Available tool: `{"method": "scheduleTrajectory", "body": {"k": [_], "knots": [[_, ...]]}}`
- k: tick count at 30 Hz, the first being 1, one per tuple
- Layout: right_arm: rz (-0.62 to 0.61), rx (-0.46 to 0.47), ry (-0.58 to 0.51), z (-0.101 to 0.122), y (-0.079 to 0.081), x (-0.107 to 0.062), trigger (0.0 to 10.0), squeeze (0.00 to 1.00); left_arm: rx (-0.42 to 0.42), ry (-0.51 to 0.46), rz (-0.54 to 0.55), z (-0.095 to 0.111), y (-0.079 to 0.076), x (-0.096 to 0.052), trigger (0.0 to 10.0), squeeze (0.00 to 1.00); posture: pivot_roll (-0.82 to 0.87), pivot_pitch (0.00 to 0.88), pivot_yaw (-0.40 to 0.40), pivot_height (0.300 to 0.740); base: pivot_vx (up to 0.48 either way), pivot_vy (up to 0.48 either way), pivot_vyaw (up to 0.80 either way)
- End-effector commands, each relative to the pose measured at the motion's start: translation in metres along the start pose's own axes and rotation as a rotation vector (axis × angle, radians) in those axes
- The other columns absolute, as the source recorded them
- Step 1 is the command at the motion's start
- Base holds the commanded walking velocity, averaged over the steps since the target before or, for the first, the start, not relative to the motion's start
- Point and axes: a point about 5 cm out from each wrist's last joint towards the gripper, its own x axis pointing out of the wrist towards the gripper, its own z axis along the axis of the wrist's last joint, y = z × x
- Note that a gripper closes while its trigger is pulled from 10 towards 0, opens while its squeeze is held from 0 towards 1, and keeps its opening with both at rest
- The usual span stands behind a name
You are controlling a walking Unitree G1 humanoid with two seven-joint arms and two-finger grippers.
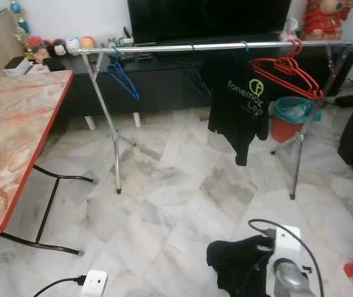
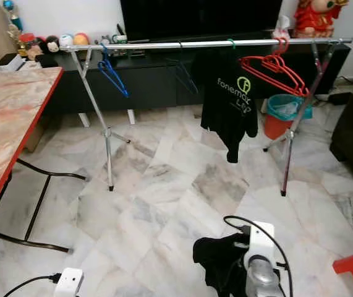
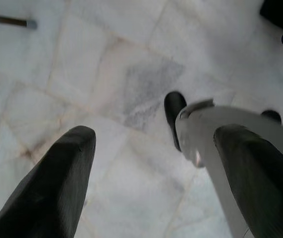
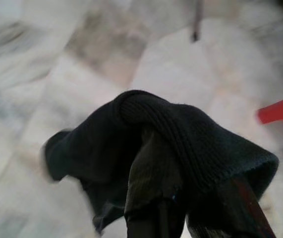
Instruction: Hang hanger
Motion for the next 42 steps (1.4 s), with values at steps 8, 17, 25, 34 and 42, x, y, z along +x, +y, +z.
{"method": "scheduleTrajectory", "body": {"k": [8,17,25,34,42], "knots": [[0.021,-0.062,-0.430,0.053,-0.014,-0.031,10.0,0.00,-0.013,-0.031,0.025,-0.001,0.003,-0.001,10.0,0.00,-0.05,0.000,0.038,0.740,0.000,0.000,0.00],[0.083,-0.126,-0.684,0.089,-0.013,-0.085,10.0,0.00,-0.054,-0.092,0.060,0.003,0.006,-0.002,10.0,0.00,-0.07,0.000,0.053,0.740,0.000,0.000,0.00],[0.095,-0.013,-0.633,0.097,0.000,-0.089,10.0,0.00,-0.095,-0.107,0.112,0.003,0.007,-0.003,10.0,0.00,-0.03,0.000,0.044,0.740,0.000,0.000,0.00],[0.077,0.016,-0.646,0.109,-0.006,-0.091,10.0,0.00,-0.089,-0.126,0.089,0.004,0.006,-0.003,10.0,0.00,-0.05,0.000,0.053,0.740,0.100,0.000,0.00],[0.085,0.024,-0.635,0.112,-0.003,-0.091,10.0,0.00,-0.093,-0.125,0.095,0.002,0.006,-0.003,10.0,0.00,-0.05,0.000,0.051,0.740,0.348,0.000,-0.12]]}}
